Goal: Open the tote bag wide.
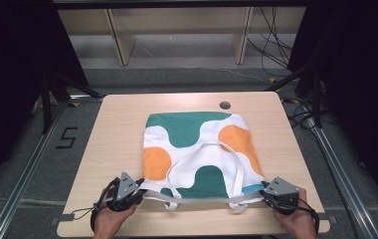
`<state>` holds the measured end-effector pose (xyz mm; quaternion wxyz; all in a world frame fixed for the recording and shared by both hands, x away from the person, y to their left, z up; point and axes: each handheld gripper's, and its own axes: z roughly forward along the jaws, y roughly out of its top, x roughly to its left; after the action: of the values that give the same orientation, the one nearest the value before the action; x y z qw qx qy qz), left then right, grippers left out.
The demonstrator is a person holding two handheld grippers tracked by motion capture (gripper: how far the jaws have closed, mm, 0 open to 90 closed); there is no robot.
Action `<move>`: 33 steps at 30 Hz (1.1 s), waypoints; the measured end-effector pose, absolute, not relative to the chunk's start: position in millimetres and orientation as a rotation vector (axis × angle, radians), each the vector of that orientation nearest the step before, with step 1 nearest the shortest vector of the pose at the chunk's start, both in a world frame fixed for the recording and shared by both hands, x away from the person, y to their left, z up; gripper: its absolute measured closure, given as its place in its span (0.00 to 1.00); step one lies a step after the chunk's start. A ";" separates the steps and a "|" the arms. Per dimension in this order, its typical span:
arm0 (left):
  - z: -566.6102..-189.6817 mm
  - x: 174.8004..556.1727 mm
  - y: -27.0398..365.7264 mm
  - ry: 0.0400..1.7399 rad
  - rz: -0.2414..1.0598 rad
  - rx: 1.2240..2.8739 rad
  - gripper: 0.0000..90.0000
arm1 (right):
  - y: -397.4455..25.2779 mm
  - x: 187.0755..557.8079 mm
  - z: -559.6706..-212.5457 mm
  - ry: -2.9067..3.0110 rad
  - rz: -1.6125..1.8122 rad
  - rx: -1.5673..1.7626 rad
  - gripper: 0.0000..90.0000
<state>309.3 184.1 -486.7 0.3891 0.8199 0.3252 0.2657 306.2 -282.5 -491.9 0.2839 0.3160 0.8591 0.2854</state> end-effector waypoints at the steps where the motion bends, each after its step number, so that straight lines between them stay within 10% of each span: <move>1: -485.3 307.5 184.0 0.833 0.673 2.083 0.84 | -284.0 307.8 -490.2 2.301 0.776 0.815 0.89; 13: -479.7 306.9 183.5 0.808 0.661 2.026 0.85 | -286.1 313.1 -490.6 2.265 0.794 0.875 0.77; 33: -427.7 307.1 182.7 0.768 0.700 1.860 0.88 | -296.3 313.1 -420.9 2.070 1.102 0.822 0.94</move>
<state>307.1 182.7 -427.7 0.4842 0.7639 0.3154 0.2873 313.1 -296.3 -420.9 0.3225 0.3131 0.7885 0.4198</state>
